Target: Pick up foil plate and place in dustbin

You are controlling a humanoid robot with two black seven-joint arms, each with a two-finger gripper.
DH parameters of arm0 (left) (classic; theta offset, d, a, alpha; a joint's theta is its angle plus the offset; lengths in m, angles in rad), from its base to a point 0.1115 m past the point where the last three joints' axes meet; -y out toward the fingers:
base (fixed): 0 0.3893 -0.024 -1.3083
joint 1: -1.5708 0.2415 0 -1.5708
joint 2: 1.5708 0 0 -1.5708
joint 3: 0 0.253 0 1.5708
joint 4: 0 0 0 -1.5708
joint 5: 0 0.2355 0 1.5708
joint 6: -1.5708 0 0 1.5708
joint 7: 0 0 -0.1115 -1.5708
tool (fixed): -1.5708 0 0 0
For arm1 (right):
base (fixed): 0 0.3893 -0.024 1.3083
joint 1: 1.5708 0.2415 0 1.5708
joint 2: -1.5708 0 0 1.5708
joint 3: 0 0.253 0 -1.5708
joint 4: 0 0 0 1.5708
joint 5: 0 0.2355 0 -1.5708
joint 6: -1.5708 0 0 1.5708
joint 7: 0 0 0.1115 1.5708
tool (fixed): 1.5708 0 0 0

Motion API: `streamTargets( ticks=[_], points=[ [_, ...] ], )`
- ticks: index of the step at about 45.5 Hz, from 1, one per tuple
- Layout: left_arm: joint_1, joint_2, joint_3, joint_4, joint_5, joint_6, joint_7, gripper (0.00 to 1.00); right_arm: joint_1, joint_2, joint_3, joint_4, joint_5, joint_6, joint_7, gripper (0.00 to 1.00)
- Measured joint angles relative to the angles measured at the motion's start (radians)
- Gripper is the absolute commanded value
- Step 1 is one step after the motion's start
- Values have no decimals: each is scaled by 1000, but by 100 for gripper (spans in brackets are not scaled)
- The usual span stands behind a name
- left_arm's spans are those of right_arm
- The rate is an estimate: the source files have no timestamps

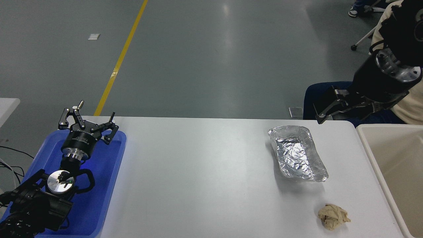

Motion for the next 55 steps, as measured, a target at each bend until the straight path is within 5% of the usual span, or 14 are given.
streamTargets(
  ticks=[55],
  points=[
    [0,0,1,0,3,0,1,100,4,-19,-7,0,0,0,0,100]
  ],
)
